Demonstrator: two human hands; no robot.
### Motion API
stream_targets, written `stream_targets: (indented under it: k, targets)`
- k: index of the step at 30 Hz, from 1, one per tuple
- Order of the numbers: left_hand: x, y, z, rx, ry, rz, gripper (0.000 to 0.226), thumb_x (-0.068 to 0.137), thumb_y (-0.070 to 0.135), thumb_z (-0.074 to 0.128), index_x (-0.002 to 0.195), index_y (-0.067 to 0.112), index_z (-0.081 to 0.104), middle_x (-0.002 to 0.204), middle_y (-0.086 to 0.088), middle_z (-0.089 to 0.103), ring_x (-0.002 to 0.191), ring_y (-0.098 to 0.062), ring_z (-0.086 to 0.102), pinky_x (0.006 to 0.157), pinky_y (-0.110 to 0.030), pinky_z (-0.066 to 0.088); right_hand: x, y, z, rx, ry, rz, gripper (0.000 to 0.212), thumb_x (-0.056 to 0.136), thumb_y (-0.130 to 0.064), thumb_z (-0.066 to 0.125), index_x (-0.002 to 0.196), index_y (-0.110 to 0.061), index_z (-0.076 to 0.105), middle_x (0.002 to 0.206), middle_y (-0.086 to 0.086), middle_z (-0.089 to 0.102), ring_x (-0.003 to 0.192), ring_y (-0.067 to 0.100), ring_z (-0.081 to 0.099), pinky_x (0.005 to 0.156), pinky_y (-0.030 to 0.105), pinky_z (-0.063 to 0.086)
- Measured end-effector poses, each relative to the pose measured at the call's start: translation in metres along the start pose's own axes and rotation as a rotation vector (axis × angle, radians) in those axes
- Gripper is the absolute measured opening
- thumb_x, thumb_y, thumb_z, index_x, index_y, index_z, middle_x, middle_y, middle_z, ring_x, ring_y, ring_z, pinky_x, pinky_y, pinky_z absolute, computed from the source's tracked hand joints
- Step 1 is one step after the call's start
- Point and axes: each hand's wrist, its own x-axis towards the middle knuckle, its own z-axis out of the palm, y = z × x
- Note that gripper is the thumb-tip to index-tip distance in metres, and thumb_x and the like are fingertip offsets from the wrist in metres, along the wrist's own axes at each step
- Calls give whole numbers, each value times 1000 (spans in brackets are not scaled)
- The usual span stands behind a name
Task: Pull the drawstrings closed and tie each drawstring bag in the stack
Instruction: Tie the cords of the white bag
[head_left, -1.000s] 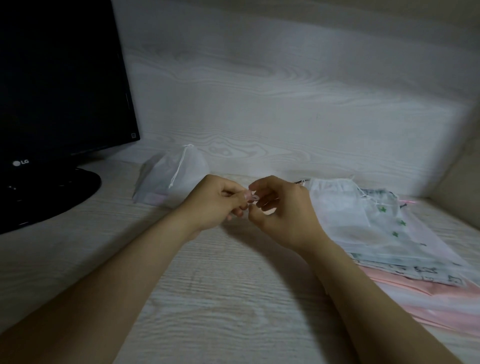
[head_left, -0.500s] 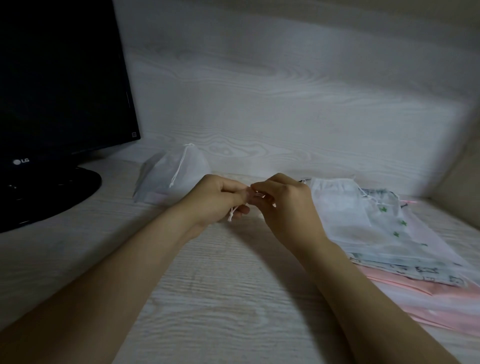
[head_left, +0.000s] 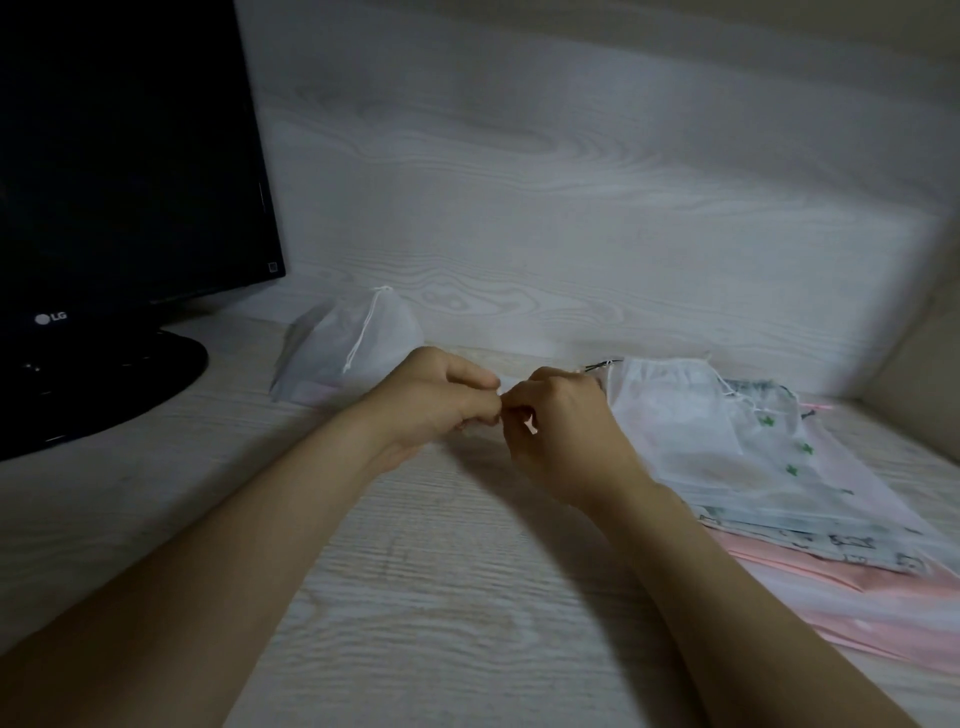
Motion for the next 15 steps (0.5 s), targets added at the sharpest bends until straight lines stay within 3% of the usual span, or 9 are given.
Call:
stream_targets:
  k: [3, 6, 8, 10, 12, 15]
  targets:
    - [-2, 0, -2, 80, 154, 75, 37, 76, 9, 85, 108, 24, 74, 116, -1, 70, 100, -12, 70, 77, -27, 58, -2, -5, -4, 163, 29, 52, 18, 79, -16, 64, 78, -23, 80, 61, -12, 64, 55, 8, 53, 60, 17, 39]
    - [-2, -4, -6, 127, 168, 169, 31, 75, 14, 88, 99, 25, 72, 100, -3, 75, 96, -22, 74, 92, -45, 62, -3, -8, -7, 314, 20, 178, 15, 83, -15, 69, 75, -23, 80, 54, -11, 63, 50, 9, 54, 55, 23, 42]
    - [-3, -4, -6, 150, 167, 239, 24, 79, 13, 87, 94, 23, 71, 88, -8, 77, 88, -28, 76, 91, -51, 63, -4, -7, -8, 454, -1, 298, 13, 87, -17, 74, 77, -21, 81, 50, -13, 59, 47, 6, 48, 53, 23, 38]
    - [-2, -4, -7, 159, 205, 305, 23, 76, 16, 88, 84, 26, 69, 92, -8, 78, 88, -26, 77, 88, -49, 64, -4, -5, -10, 699, -9, 410, 11, 89, -13, 77, 80, -17, 82, 54, -11, 60, 51, 5, 45, 57, 23, 37]
    - [-1, -4, -7, 131, 216, 338, 30, 77, 7, 89, 71, 27, 67, 95, -4, 79, 91, -21, 78, 90, -46, 64, -4, -5, -13, 909, -19, 483, 10, 88, -7, 76, 81, -11, 82, 60, 2, 60, 60, 14, 46, 62, 29, 38]
    - [1, -6, -8, 111, 207, 355, 29, 80, -5, 86, 69, 20, 76, 94, 0, 82, 93, -14, 79, 94, -38, 63, -3, -6, -13, 1050, -50, 522, 10, 89, -5, 73, 84, -1, 80, 66, 13, 52, 67, 24, 42, 66, 39, 35]
